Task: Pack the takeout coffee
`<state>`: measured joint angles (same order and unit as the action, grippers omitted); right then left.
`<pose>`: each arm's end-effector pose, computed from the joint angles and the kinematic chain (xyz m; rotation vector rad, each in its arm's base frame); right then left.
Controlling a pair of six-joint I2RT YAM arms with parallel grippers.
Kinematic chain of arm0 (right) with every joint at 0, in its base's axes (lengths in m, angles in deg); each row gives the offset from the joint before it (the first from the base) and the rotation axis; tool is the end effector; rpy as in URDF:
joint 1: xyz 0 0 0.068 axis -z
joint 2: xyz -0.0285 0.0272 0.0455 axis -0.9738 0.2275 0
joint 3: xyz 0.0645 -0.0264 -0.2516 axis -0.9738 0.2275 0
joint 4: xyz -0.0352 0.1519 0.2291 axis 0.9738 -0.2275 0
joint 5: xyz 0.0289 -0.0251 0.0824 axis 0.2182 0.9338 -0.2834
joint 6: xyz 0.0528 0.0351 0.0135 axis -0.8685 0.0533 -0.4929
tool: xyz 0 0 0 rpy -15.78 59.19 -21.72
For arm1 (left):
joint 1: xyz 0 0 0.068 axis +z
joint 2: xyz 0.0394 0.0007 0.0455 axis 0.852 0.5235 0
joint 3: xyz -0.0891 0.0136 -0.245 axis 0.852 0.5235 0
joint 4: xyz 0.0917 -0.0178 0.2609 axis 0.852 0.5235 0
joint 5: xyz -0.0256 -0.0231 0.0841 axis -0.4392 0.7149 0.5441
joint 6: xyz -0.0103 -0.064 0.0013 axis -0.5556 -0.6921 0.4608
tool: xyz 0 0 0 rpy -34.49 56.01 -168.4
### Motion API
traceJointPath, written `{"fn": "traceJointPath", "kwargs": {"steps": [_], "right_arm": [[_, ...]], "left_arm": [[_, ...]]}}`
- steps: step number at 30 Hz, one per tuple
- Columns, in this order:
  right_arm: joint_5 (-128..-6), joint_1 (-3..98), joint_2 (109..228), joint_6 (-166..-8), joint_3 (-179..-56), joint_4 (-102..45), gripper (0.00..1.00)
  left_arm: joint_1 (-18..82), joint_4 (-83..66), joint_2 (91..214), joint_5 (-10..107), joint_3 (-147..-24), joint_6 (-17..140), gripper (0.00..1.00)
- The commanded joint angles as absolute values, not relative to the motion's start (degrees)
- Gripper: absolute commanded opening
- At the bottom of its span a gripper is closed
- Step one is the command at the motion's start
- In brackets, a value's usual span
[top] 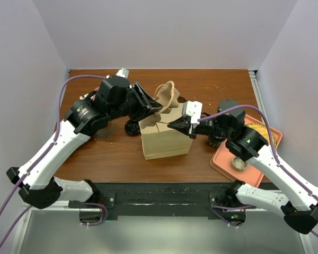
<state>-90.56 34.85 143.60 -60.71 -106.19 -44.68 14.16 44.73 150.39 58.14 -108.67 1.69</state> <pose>0.1648 0.1842 0.4021 -1.2296 1.2561 0.7593 0.2006 -0.1937 0.4468 -0.5602 2.2490 -1.1304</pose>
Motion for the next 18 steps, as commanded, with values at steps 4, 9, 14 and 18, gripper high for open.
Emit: {"fn": "traceJointPath", "kwargs": {"steps": [4,9,14,18], "right_arm": [[-94.0,34.7,141.3,-56.7,-104.3,-40.4,0.00],[-97.8,34.8,140.2,-53.8,-103.2,-42.2,0.00],[-99.6,34.7,138.9,-50.7,-103.0,-44.2,0.00],[-100.6,34.7,139.2,-48.4,-103.3,-46.9,0.00]], "left_arm": [[12.3,48.0,153.1,63.7,-113.3,2.5,0.25],[11.9,48.6,153.8,66.5,-114.1,3.1,0.22],[11.7,49.8,154.7,67.6,-114.7,3.8,0.22],[10.8,50.5,155.0,67.8,-113.5,4.4,0.22]]}}
